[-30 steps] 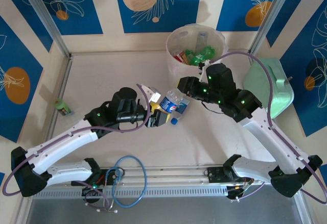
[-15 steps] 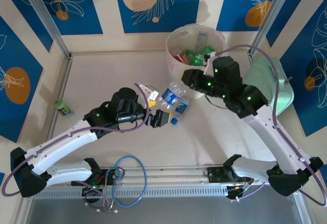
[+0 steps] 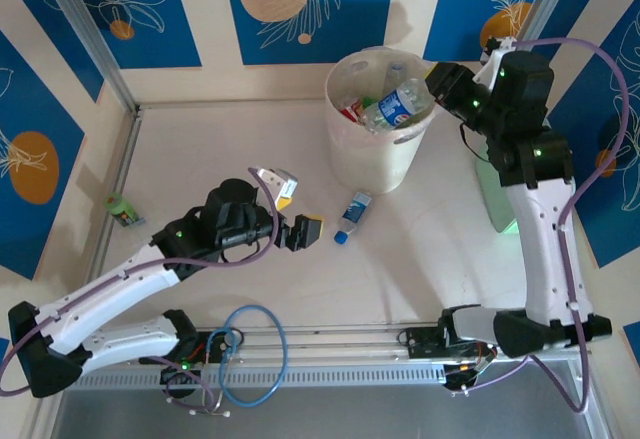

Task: Put the plastic bottles in the bin

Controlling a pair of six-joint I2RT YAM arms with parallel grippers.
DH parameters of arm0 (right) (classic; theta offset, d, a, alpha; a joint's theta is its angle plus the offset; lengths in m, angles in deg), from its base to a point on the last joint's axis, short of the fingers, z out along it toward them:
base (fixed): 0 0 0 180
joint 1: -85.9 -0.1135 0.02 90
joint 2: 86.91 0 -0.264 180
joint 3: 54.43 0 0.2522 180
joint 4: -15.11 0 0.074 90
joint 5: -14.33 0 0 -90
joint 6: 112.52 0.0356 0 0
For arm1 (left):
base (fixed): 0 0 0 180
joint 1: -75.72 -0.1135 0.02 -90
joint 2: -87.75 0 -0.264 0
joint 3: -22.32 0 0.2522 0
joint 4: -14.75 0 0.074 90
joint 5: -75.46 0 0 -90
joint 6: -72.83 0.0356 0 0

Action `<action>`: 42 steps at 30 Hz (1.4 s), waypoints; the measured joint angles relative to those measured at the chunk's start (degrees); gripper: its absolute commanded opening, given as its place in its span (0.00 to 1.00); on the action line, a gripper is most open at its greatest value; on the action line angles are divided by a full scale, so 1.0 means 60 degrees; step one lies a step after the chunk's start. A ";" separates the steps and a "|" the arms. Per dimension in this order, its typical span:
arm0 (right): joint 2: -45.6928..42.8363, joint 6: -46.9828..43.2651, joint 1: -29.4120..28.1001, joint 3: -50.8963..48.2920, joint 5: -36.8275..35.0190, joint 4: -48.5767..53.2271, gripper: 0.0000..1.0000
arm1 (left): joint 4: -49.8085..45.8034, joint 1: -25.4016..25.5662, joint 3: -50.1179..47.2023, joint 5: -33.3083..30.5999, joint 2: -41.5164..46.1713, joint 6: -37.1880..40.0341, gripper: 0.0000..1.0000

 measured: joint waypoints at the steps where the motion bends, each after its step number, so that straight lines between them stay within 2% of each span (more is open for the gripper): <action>1: 0.0149 -0.0015 0.0168 0.0004 0.0055 -0.0040 0.22 | 0.0004 0.0000 0.0000 -0.0025 -0.0036 0.0000 1.00; 9: 0.1934 0.0076 0.1195 0.0652 0.0667 -0.0412 0.21 | 0.0007 0.0000 -0.0215 -0.0178 -0.0204 -0.0244 0.96; 13: 0.2623 0.0375 0.1290 0.1020 0.0798 -0.0754 0.20 | -0.0015 0.0000 -0.0390 -0.0251 -0.0204 -0.0321 0.95; 18: 0.3952 0.0601 0.1115 0.2535 0.0856 -0.0984 0.21 | -0.0055 0.0000 -0.0404 -0.0375 -0.0229 -0.0368 0.95; 23: 0.4936 0.0616 0.0634 0.3322 0.0703 -0.1038 0.33 | -0.0025 0.0000 -0.0433 -0.0430 -0.0506 -0.0397 0.95; 25: 0.5464 0.0652 0.0474 0.3861 0.0670 -0.0911 0.45 | -0.0022 0.0000 -0.0448 -0.0430 -0.0637 -0.0401 0.95; 28: 0.6313 0.0554 0.0262 0.4827 0.0678 -0.0696 0.55 | -0.0015 0.0000 -0.0452 -0.0474 -0.0874 -0.0401 0.96; 31: 0.6965 0.0386 0.0091 0.5708 0.0663 -0.0248 0.57 | 0.0011 -0.0004 -0.0448 -0.0510 -0.1147 -0.0412 0.98; 37: 0.6812 0.0215 0.0011 0.5559 0.0634 0.0135 0.57 | 0.0011 -0.0007 -0.0433 -0.0568 -0.1840 -0.0426 0.99; 42: 0.5049 0.0062 0.0007 0.3472 0.0637 0.0004 0.57 | 0.0018 -0.0007 -0.0142 -0.0605 -0.2339 -0.0419 0.97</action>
